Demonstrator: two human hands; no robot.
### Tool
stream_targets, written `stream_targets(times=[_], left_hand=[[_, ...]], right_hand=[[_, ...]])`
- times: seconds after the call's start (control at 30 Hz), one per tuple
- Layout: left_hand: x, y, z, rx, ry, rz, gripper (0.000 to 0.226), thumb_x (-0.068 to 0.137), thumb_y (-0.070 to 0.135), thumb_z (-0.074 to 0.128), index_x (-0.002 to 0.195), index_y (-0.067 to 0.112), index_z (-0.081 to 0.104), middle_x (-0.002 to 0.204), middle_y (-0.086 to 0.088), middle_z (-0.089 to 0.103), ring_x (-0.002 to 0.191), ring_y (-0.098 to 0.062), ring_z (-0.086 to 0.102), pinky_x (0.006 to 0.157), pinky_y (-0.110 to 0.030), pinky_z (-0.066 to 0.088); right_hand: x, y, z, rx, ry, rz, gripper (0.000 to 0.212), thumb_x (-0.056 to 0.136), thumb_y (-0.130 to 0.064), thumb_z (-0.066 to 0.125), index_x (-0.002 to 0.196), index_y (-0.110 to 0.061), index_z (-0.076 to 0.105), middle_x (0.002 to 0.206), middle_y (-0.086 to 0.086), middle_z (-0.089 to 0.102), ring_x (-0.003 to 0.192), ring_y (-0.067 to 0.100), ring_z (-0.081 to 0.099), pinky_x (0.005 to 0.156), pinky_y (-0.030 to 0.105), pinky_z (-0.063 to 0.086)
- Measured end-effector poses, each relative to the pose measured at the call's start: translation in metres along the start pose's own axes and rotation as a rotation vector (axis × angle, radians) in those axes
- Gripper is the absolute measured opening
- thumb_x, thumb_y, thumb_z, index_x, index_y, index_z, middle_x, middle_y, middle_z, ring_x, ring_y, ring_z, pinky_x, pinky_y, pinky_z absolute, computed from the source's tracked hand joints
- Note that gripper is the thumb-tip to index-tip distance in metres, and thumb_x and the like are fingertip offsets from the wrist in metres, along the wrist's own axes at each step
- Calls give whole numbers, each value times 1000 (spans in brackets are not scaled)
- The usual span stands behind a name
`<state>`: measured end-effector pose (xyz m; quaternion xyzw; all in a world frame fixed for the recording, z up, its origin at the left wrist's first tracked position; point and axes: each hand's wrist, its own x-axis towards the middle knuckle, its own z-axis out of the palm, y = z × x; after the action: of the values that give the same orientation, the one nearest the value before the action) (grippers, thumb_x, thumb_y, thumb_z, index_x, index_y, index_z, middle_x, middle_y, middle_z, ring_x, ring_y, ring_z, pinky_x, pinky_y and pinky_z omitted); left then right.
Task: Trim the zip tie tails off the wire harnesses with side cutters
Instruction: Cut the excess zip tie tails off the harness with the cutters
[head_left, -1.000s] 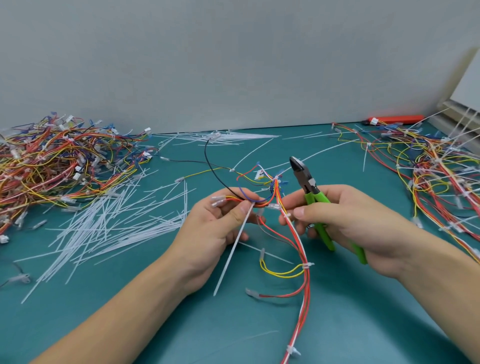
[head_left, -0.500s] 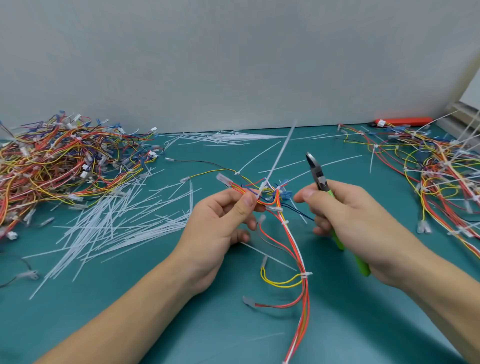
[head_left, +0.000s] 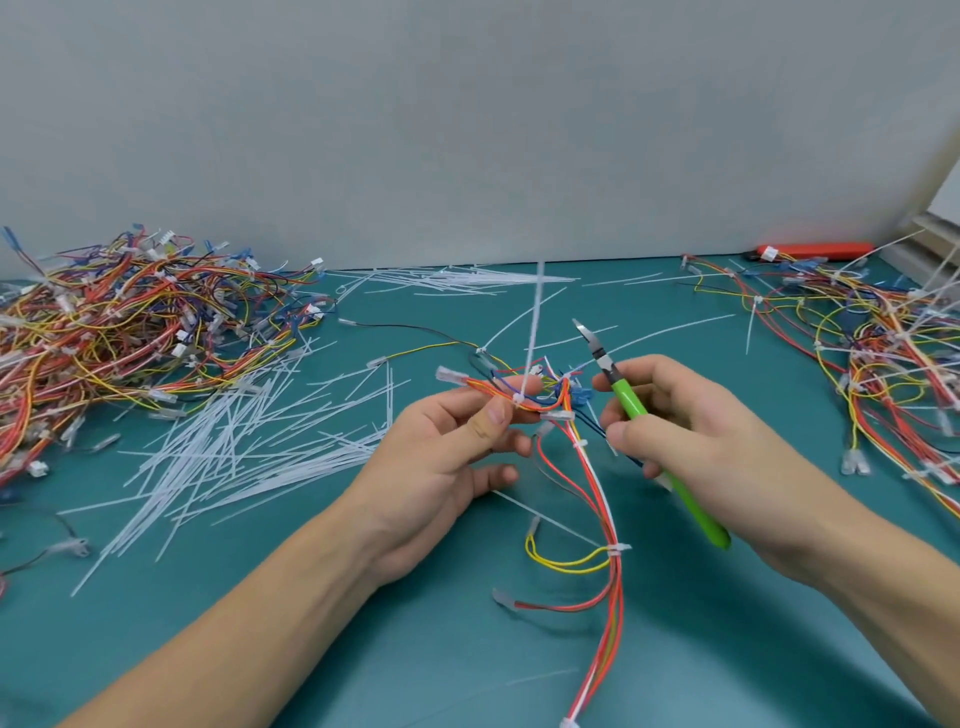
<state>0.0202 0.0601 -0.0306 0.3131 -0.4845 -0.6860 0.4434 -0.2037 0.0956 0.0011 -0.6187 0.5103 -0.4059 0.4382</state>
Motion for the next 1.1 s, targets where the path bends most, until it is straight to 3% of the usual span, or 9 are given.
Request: stream_targets(times=[0.13,0.3,0.53,0.83,0.97,1.1], left_hand=[[-3,-3,6,2,50,-6,34,82,28,78,109,6,76,112,-14,75,89,-20,70,68,-26,55],[-3,-3,10,20,117,-32,21,81,28,78,88,10,69,101,-17,77,83,-20,73,65,-24,55],[-4,-2,11,45,173,-22,16,75,28,84,75,21,70,95,-20,77,73,-20,72,61,-22,54],[-7,-3,14,316,224,134,6,80,22,83,83,20,78,82,-12,76,64,-15,67,55,-23,51],[-8,-5,15,367,151,118,8,89,24,75,87,17,80,86,-8,76,71,-12,68,57,-23,52],[-5,-3,13,215,202,128,15,85,34,73,90,21,79,103,-5,78,78,-15,70,52,-22,48]], right_hand=[[-1,0,5,48,33,-92,29,77,-33,69,102,-47,71,98,-14,74,92,4,67,79,19,50],[-4,-1,10,148,25,-155,37,81,-22,66,118,-23,69,110,-3,75,100,8,67,80,19,52],[-3,2,8,97,-90,-100,37,81,-20,64,118,-25,68,114,-5,76,107,10,67,83,18,50],[-2,7,11,95,-163,21,38,79,-26,62,117,-25,66,116,-8,75,87,5,61,79,33,47],[-1,8,11,132,-117,-7,39,80,-23,64,119,-25,67,124,-10,73,103,12,67,82,36,47],[3,6,5,173,18,-70,38,81,-26,64,117,-36,71,117,-9,75,110,15,68,92,37,51]])
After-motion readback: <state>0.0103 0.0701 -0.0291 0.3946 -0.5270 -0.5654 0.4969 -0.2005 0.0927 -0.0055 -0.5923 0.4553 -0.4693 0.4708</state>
